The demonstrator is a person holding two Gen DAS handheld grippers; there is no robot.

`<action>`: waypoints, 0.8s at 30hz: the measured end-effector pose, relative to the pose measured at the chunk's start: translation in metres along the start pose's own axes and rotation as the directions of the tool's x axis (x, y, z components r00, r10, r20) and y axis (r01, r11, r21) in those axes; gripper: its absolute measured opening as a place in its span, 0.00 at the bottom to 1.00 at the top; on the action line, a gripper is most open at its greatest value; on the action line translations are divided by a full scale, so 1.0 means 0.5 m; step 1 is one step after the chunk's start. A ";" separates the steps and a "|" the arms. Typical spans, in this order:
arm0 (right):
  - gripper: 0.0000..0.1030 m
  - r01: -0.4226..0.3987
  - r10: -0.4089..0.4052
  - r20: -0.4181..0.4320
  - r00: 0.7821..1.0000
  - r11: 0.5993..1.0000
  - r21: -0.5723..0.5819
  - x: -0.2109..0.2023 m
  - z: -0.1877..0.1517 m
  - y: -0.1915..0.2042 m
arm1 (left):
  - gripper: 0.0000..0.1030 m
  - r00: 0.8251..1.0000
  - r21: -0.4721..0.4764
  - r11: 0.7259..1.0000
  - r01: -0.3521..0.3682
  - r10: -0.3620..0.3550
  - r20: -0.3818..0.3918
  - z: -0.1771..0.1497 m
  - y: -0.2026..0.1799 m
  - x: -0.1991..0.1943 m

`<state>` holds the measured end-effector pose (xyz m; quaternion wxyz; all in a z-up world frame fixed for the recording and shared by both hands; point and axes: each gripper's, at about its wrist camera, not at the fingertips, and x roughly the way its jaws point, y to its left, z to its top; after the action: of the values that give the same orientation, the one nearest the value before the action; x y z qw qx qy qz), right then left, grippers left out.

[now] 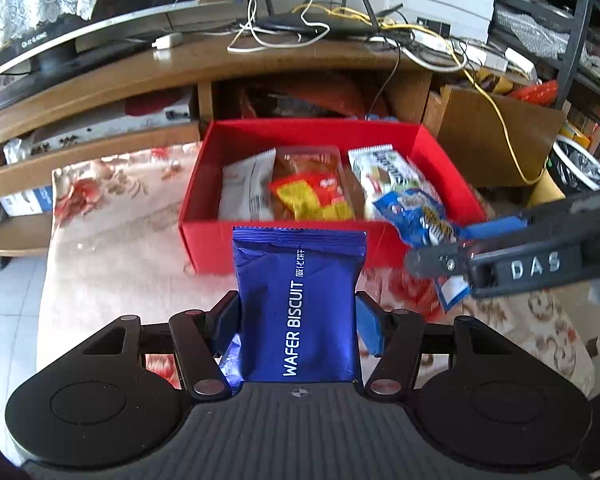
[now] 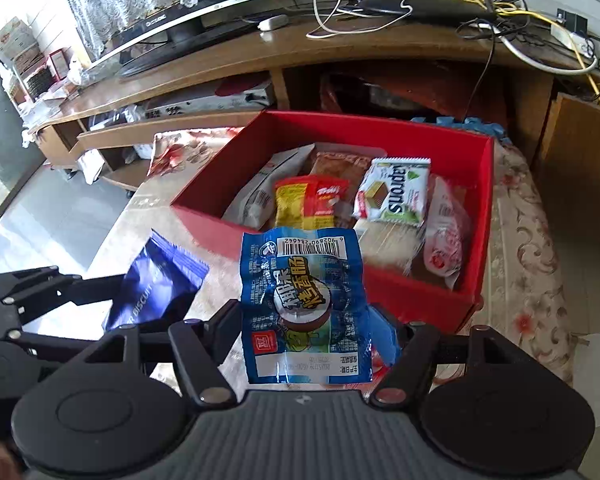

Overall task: Organize snacks
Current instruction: 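Carry the wafer biscuit and sausage packet over the red box with both grippers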

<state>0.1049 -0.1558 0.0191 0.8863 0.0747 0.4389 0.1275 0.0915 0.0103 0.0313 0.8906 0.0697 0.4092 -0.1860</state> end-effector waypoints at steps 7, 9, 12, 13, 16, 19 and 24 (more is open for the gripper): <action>0.73 0.008 -0.009 0.032 0.999 0.999 0.031 -0.001 0.031 -0.023 | 0.65 1.000 -0.002 1.000 0.003 -0.003 0.027 0.042 -0.007 0.022; 0.73 0.008 -0.010 0.039 0.999 0.999 0.039 -0.001 0.040 -0.029 | 0.65 1.000 0.000 1.000 0.005 -0.005 0.030 0.050 -0.010 0.028; 0.73 0.007 -0.009 0.047 0.999 0.999 0.046 0.000 0.050 -0.035 | 0.65 0.999 0.007 1.000 0.008 -0.008 0.032 0.062 -0.018 0.039; 0.73 0.008 -0.010 0.050 0.999 0.999 0.049 0.001 0.054 -0.037 | 0.65 0.999 0.009 1.000 0.007 -0.007 0.034 0.066 -0.020 0.042; 0.73 0.011 -0.014 0.055 0.998 0.998 0.058 0.004 0.065 -0.045 | 0.65 0.999 0.007 1.000 0.009 -0.009 0.040 0.078 -0.023 0.050; 0.73 0.011 -0.015 0.062 0.998 0.997 0.072 0.008 0.077 -0.055 | 0.65 0.999 0.004 1.000 0.008 -0.008 0.046 0.091 -0.026 0.059; 0.73 0.013 -0.020 0.075 0.997 0.996 0.088 0.014 0.097 -0.068 | 0.65 0.999 0.000 1.000 0.006 -0.006 0.053 0.116 -0.028 0.077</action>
<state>0.1533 -0.1874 0.0349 0.8992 0.1147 0.4106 0.0980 0.1499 -0.0291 0.0404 0.9006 0.0636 0.3856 -0.1904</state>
